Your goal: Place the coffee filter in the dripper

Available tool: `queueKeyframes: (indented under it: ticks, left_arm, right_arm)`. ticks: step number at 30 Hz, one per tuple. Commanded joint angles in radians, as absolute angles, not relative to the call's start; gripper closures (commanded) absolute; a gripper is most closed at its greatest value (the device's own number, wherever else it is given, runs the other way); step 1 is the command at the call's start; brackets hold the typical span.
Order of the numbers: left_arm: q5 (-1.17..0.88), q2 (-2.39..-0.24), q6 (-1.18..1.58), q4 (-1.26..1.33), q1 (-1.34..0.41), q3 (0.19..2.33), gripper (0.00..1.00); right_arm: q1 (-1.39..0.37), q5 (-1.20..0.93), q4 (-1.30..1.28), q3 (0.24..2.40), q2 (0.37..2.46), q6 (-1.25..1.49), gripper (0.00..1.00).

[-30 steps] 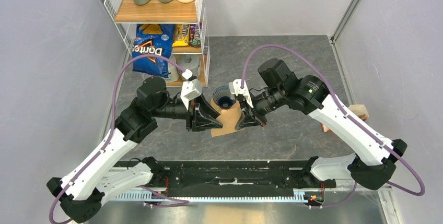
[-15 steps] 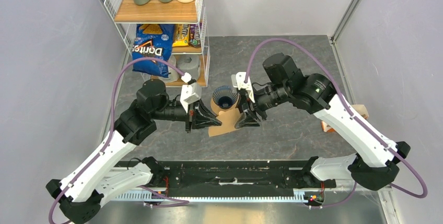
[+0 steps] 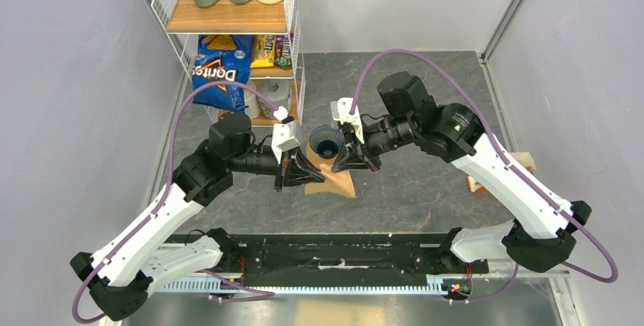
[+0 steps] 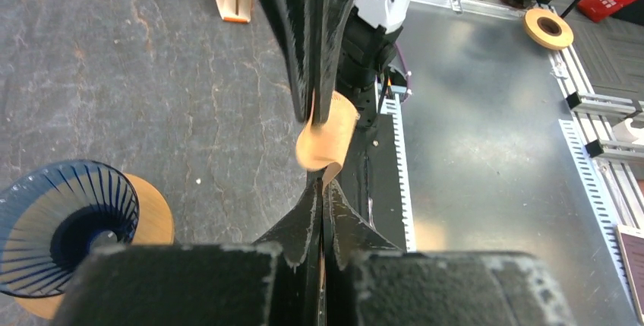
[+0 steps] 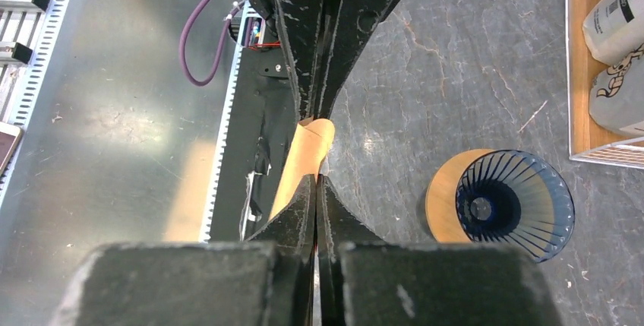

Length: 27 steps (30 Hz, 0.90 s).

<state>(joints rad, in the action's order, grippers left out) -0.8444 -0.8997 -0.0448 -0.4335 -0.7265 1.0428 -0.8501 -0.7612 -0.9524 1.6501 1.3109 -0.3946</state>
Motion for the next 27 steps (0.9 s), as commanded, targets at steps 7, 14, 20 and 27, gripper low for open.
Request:
queueKeyframes:
  ticks: [7, 14, 20, 27]
  left_arm:
    - [-0.779, -0.915, 0.014, -0.369, -0.743, 1.118, 0.98]
    - [-0.694, -0.924, 0.018, -0.382, -0.742, 1.088, 0.98]
    - [-0.725, -0.923, 0.025, -0.382, -0.742, 1.105, 0.98]
    - [-0.943, -0.899, 0.179, -0.271, -0.756, 1.131, 0.98]
  right_arm:
    - [-0.888, -0.804, -0.891, 1.685, 1.332, -0.337, 1.00]
    - [-0.890, -0.834, -0.875, 1.716, 1.321, -0.305, 1.00]
    - [-0.890, -0.764, -0.894, 1.687, 1.315, -0.345, 1.00]
    - [-0.889, -0.583, -0.888, 1.647, 1.329, -0.391, 1.00]
